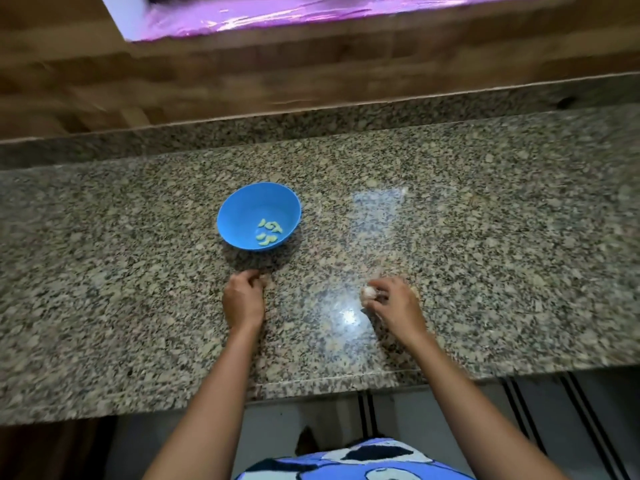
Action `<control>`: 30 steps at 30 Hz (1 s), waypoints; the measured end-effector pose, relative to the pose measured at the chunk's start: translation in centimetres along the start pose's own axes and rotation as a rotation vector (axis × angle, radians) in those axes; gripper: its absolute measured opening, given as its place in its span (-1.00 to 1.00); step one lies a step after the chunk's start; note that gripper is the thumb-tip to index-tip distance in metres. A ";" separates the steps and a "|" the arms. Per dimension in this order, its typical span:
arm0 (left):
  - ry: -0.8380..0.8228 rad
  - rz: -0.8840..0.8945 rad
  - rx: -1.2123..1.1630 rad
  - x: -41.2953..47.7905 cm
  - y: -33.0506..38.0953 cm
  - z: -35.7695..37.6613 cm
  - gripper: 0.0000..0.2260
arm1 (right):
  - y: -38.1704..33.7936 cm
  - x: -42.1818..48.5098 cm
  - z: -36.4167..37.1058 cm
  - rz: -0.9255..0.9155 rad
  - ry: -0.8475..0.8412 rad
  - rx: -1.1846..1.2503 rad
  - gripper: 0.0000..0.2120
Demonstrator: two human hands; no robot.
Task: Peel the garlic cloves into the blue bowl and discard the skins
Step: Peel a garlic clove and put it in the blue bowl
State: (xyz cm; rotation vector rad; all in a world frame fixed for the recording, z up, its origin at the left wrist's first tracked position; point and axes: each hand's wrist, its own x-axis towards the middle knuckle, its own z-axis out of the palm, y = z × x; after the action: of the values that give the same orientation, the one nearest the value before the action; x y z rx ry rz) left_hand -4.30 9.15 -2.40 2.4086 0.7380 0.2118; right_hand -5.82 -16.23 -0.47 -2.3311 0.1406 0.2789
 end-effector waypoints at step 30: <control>-0.487 0.240 -0.511 -5.7 7.0 0.6 -0.68 | -4.1 0.2 2.3 0.407 -0.231 1.324 -0.89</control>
State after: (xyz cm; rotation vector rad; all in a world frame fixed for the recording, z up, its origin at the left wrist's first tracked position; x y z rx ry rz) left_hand -5.60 1.05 1.37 1.9337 0.1433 -0.0868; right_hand -5.18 -11.75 0.78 -0.9362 0.5062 0.4640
